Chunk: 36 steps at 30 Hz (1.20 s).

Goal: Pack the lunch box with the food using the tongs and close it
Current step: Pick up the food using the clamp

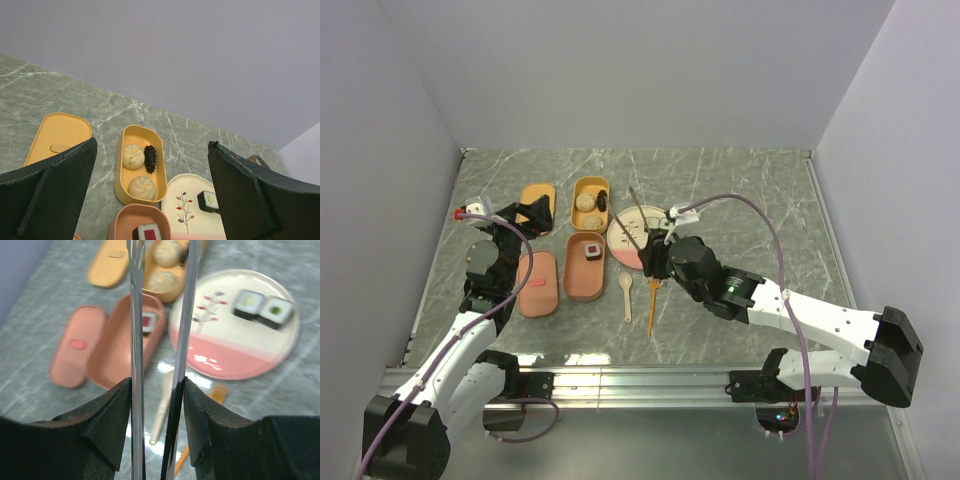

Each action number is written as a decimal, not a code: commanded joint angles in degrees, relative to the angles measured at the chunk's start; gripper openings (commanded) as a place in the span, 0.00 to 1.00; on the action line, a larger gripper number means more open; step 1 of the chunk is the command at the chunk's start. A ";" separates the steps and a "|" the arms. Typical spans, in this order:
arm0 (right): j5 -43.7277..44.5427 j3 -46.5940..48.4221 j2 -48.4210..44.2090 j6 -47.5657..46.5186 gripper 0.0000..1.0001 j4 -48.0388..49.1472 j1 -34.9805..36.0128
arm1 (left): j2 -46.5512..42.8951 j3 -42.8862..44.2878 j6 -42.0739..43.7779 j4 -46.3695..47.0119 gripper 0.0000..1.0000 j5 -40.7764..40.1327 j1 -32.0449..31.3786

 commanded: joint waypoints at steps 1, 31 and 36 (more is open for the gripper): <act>6.87 -2.74 -1.52 1.55 0.52 -3.55 -1.77 | -0.09 -0.02 -0.69 1.75 0.99 1.28 0.37; 7.14 -10.39 1.82 11.84 0.53 -9.62 -7.84 | -0.26 -0.19 -0.87 1.92 0.99 1.46 0.45; 5.47 -10.12 1.73 11.13 0.53 -8.04 -7.66 | -0.27 -0.19 -0.78 1.92 0.99 1.45 0.54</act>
